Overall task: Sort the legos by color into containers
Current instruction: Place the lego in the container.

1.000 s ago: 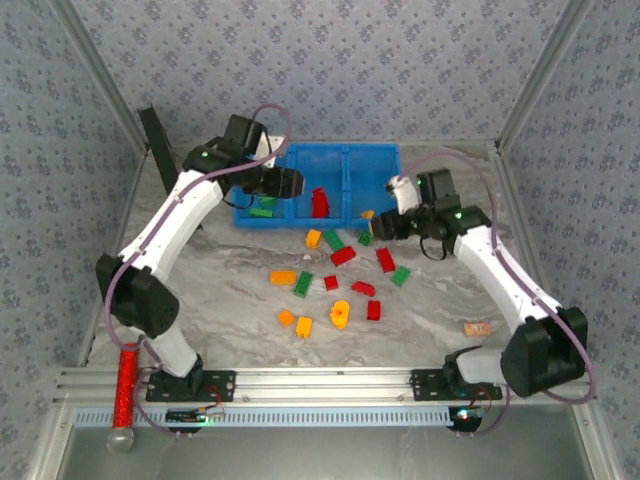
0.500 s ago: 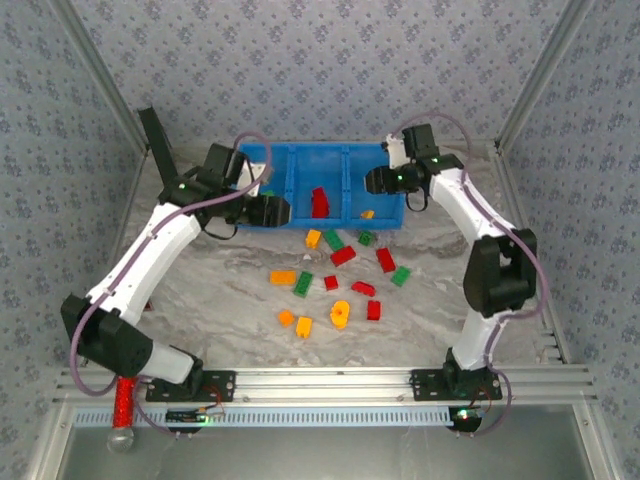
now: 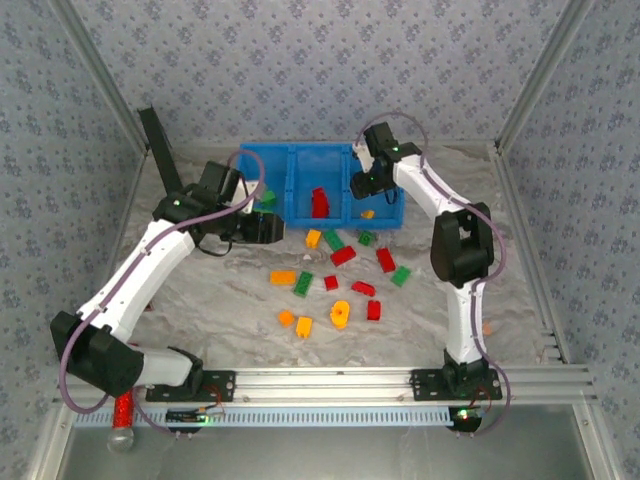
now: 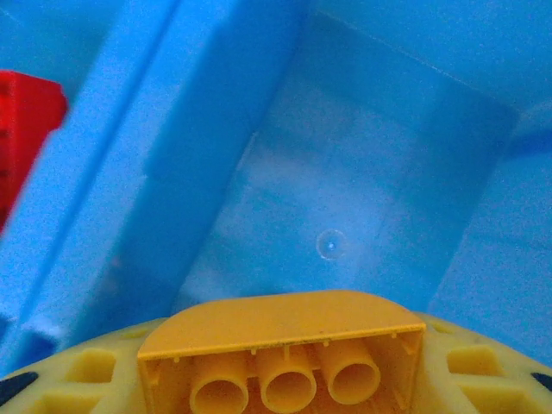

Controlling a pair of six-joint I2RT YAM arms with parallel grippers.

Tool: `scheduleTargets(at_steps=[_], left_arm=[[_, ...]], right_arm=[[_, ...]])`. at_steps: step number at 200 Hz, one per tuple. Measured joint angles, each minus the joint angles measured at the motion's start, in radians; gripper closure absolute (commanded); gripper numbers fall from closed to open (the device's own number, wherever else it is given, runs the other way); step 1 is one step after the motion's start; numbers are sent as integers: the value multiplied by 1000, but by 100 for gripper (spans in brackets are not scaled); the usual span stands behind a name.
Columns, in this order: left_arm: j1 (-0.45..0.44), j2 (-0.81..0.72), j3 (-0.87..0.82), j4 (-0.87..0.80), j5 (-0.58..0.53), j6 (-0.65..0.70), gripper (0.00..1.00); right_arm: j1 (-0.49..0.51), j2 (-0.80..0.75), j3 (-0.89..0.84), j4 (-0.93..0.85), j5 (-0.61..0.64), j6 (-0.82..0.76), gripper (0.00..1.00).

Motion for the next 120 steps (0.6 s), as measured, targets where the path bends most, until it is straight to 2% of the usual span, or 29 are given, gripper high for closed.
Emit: scheduleTargets(at_steps=[75, 120], left_arm=[[0, -28, -11, -5, 0, -18, 31], [0, -40, -11, -15, 0, -24, 31]], right_arm=[[-5, 39, -32, -27, 65, -98, 80], [-6, 70, -34, -20, 80, -157, 70]])
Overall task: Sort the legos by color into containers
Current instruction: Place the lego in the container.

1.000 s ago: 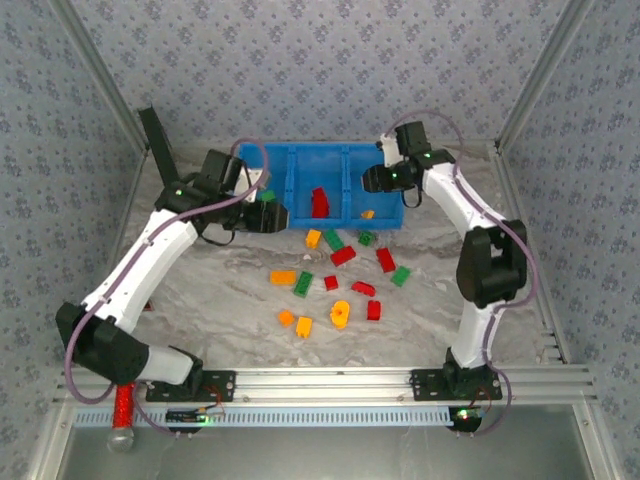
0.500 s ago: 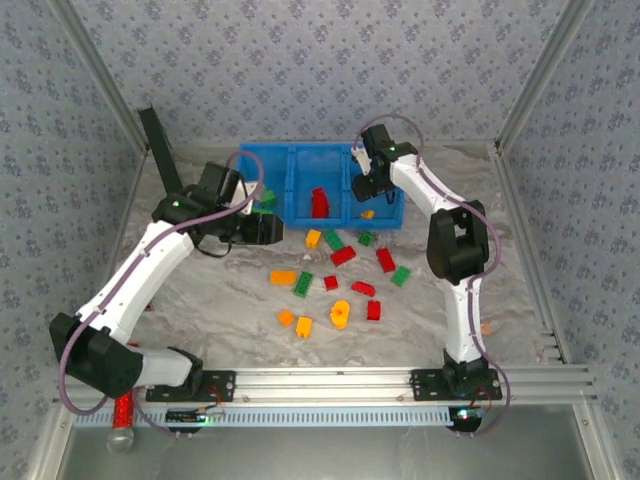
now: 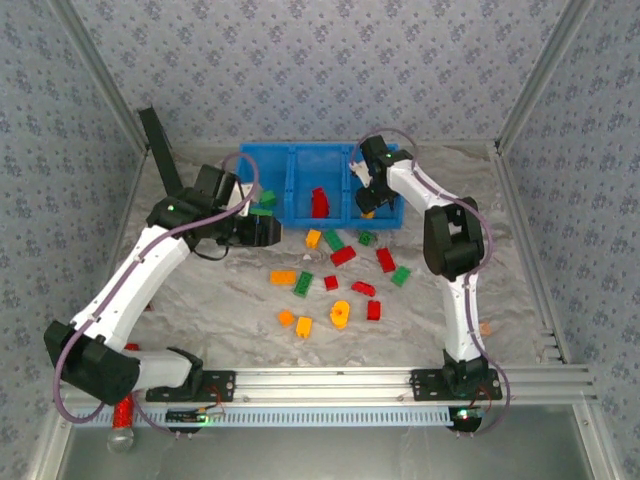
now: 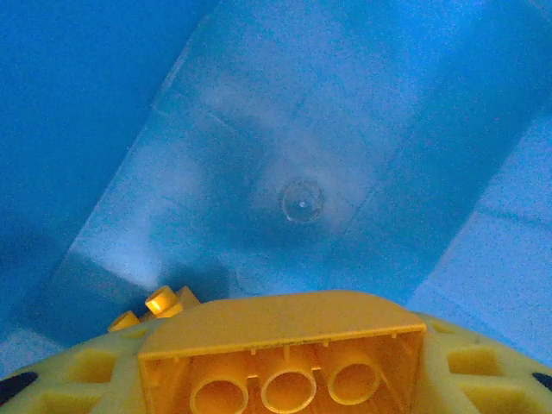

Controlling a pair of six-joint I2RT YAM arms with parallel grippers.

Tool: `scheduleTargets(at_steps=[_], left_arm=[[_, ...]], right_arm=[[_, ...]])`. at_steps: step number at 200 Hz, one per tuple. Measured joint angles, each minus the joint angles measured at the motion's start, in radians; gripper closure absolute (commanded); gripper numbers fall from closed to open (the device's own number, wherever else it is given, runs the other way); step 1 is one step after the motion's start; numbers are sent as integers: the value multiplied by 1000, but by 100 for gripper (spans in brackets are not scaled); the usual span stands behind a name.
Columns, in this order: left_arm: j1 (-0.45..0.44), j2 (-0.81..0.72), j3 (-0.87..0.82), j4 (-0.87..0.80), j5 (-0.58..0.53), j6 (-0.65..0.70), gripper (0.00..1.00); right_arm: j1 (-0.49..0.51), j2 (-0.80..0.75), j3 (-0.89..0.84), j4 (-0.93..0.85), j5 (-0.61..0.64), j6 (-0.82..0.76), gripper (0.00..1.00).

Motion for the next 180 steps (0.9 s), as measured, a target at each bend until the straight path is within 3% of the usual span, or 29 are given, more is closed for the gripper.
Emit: scheduleTargets(at_steps=[23, 59, 83, 116, 152, 180], left_arm=[[0, -6, 0, -8, 0, 0, 31], [0, -18, 0, -8, 0, 0, 31], [-4, -18, -5, -12, -12, 0, 30], [-14, -27, -29, -16, -33, -3, 30], [-14, -38, -68, -16, -39, -20, 30], [-14, -38, -71, -16, -39, -26, 30]], right_arm=[[2, 7, 0, 0, 5, -24, 56], [3, 7, 0, 0, 6, -51, 51], [3, 7, 0, 0, 9, -69, 38], [7, 6, 0, 2, 17, -101, 28], [7, -23, -31, 23, 18, -152, 19], [8, -50, -56, 28, 17, -179, 21]])
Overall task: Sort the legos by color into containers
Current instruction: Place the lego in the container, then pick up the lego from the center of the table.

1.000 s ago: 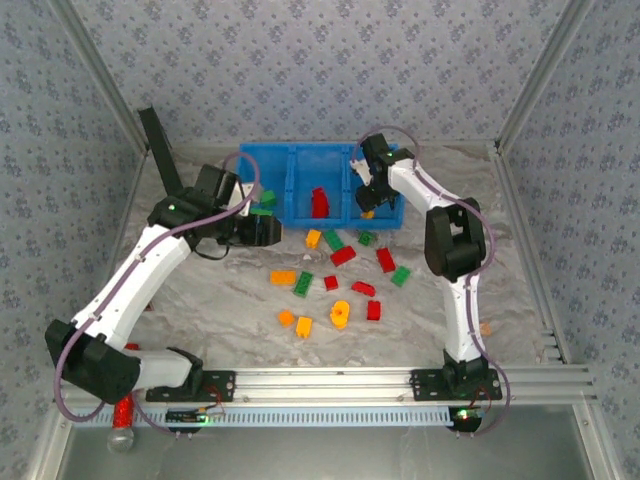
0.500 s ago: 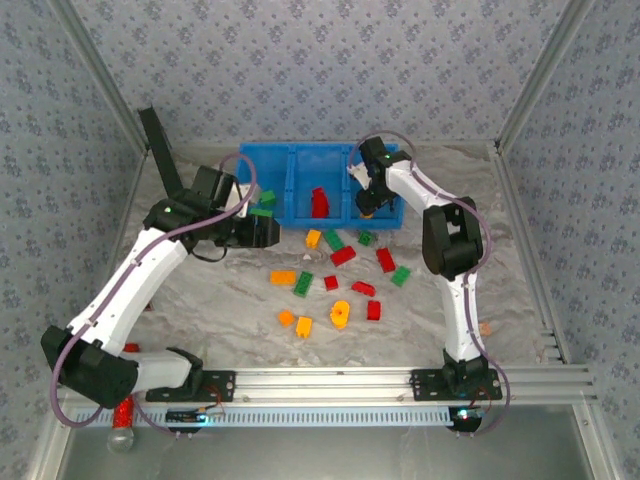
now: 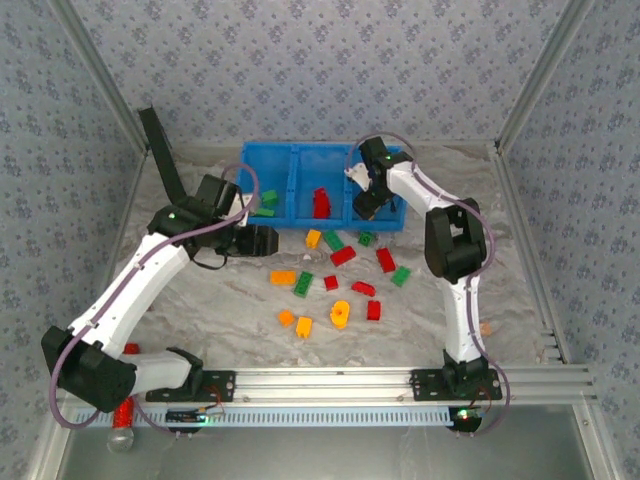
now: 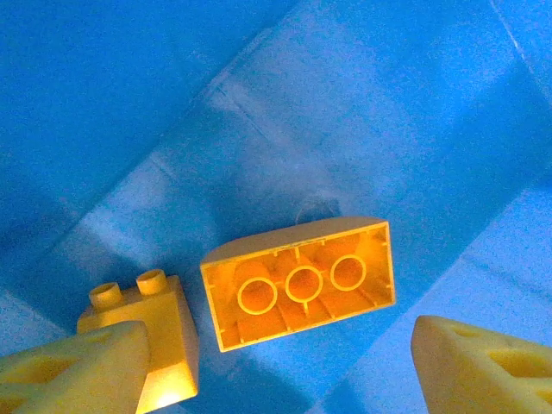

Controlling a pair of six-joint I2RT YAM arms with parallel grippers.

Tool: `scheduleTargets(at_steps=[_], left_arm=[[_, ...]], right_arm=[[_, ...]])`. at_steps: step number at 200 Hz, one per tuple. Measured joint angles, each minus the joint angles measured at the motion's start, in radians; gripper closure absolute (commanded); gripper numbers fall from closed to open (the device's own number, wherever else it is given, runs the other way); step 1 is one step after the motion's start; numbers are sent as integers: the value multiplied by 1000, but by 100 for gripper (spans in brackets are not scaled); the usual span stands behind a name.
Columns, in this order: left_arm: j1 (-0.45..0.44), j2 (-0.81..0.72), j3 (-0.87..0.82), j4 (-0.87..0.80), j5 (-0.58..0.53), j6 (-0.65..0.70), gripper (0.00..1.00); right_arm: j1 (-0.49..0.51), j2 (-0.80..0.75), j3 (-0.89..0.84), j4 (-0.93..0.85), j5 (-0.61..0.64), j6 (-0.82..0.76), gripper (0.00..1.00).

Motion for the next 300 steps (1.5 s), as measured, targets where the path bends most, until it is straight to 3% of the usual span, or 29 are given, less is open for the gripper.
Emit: scheduleTargets(at_steps=[41, 114, 167, 215, 267, 300], left_arm=[[-29, 1, 0, 1, -7, 0, 30], [-187, 134, 0, 39, -39, 58, 36], [-380, 349, 109, 81, -137, 326, 40], [-530, 480, 153, 204, -219, 592, 38], [-567, 585, 185, 297, -199, 746, 38], [-583, 640, 193, 335, -198, 806, 37]], right_arm=[[-8, -47, -11, 8, -19, 10, 27], [-17, -254, -90, 9, -103, 27, 37], [-61, -502, -268, -5, -57, 187, 31], [-96, -834, -436, -83, -36, 396, 26], [-142, -1197, -813, -106, -132, 655, 25], [-179, -1324, -921, -116, -171, 744, 23]])
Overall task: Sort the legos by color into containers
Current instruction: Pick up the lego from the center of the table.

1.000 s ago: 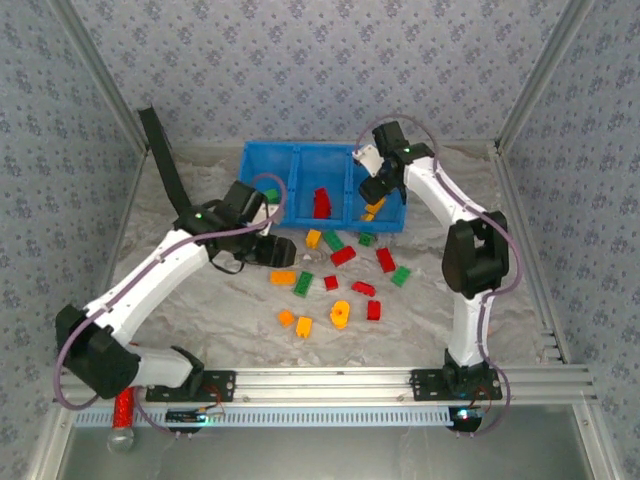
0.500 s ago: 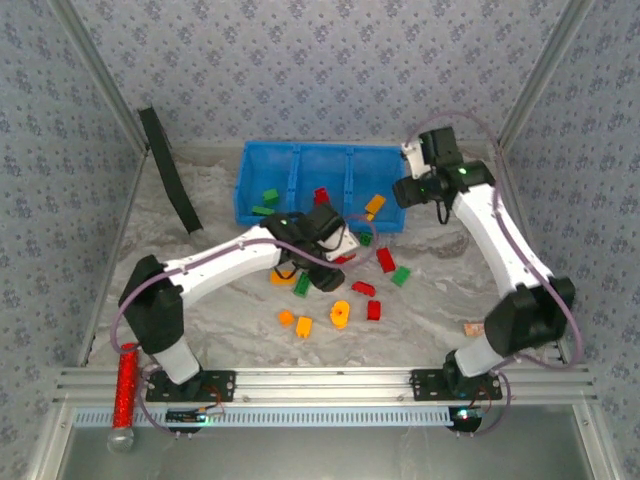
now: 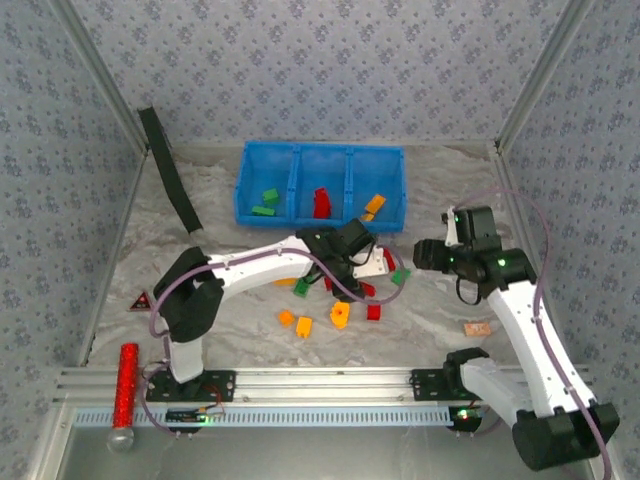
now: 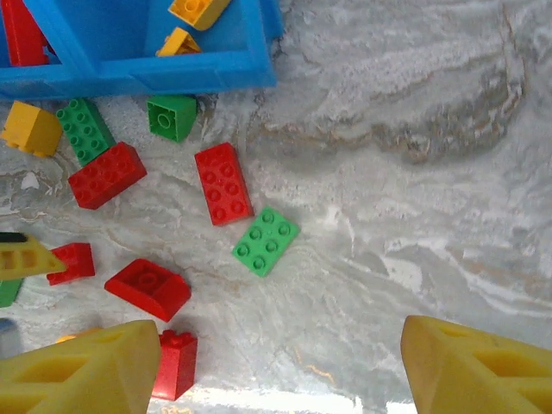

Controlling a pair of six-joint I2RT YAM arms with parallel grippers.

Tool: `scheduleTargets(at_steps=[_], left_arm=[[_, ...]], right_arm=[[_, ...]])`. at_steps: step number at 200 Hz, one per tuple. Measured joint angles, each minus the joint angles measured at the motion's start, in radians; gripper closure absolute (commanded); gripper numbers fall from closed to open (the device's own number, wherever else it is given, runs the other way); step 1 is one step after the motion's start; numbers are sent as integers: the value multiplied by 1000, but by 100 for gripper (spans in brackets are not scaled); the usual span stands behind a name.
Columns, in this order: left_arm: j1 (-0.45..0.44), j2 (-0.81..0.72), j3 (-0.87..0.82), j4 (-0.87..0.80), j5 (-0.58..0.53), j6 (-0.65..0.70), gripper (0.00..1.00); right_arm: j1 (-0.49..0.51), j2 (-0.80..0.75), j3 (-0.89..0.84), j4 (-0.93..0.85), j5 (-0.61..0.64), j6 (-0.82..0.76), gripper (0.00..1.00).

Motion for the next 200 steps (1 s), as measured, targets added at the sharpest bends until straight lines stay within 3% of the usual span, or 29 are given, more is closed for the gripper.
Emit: scheduleTargets(at_steps=[132, 177, 200], left_arm=[[-29, 174, 79, 24, -69, 104, 36], [-31, 233, 132, 5, -88, 113, 40], [-31, 253, 164, -24, -87, 111, 46]], right_arm=[[-103, -79, -33, 35, -112, 24, 20], [-105, -116, -33, 47, -127, 24, 21], [-105, -115, -33, 47, -131, 24, 21]])
